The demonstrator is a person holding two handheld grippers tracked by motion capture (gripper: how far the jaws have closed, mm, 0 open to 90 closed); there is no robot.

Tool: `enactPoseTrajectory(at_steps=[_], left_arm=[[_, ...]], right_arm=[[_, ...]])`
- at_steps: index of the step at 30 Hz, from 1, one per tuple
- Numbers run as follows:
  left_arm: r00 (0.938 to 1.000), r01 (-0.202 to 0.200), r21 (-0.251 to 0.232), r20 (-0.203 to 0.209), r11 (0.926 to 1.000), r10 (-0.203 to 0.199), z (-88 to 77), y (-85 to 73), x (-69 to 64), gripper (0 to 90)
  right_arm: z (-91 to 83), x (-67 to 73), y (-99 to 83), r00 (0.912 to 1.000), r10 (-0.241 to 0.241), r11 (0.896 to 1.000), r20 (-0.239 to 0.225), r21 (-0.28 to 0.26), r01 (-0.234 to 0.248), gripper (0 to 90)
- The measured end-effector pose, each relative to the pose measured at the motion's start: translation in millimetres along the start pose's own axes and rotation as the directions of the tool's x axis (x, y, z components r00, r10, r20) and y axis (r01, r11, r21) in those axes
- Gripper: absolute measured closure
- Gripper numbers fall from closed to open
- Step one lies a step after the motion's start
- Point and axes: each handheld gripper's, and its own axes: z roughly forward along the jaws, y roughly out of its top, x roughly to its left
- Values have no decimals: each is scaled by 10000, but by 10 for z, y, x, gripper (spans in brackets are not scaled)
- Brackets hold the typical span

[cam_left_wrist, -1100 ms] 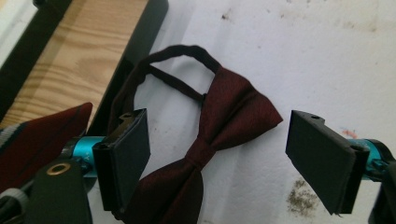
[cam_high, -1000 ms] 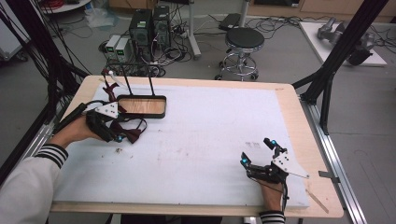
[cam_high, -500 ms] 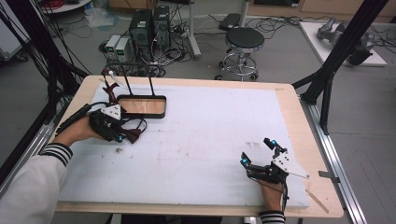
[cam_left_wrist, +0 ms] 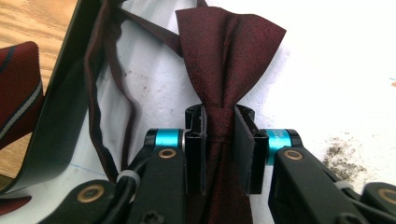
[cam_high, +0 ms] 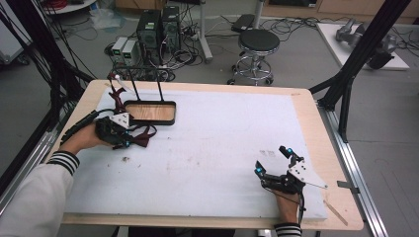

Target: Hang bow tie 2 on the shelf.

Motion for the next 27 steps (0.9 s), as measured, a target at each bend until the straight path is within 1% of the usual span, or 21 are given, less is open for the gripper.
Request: enactPoseTrajectory(at_steps=[6,7,10,11,12,14,15,16,17,18,20,22,25,26,27], left_arm=[[9999,124,-75,-54,9999,-125,-17,10,-7,768],[9999,112,-113,-27,9999,-112,-26,15,-6,768],[9999,83,-233,-124,9997,-86,-50,27,-14,768],[9998,181,-377,-122,9991,-185,-56,30,-19,768],[9997,177,-431,-179,9989,-185,-70,34,-23,768],[9993,281,-714,-224,9971,-298,-100,38,-29,769],[9993,304,-835,-209,9960,-323,-118,40,-31,769],[9988,407,-1047,-235,9937,-434,-123,42,-45,770],[9989,393,-1110,-227,9930,-420,-136,45,-47,770],[9985,457,-1187,-260,9919,-491,-152,51,-53,770],[9978,556,-1511,-271,9870,-604,-183,57,-60,770],[9966,684,-1964,-310,9781,-760,-224,68,-69,770],[9942,820,-2557,-467,9633,-970,-299,84,-75,770],[9936,831,-2809,-502,9561,-1011,-320,86,-77,770],[9929,801,-3002,-604,9505,-1028,-343,90,-79,770]], right_arm=[[0,-1,0,10000,1,10000,0,3,-1,6],[-1,0,0,10000,22,10000,6,7,-22,6],[-1,-1,0,10000,9,10000,5,7,-9,6],[-1,0,0,10000,19,10000,7,6,-19,6],[0,-1,0,10000,9,10000,8,1,-9,6],[0,0,0,10000,-7,10000,4,1,7,6],[0,0,1,10000,-6,10000,11,2,6,6],[0,2,1,10000,14,10000,8,-5,-14,6],[0,0,0,10000,-7,10000,4,-3,7,6],[1,2,1,10000,20,10000,16,-9,-20,6],[0,-1,0,10000,-40,10000,14,5,40,6],[0,-1,0,10000,-19,10000,7,5,19,6],[0,0,0,10000,-23,10000,7,4,23,6],[0,-1,0,10000,-35,10000,15,7,35,6],[0,0,1,10000,-26,10000,13,3,26,6]])
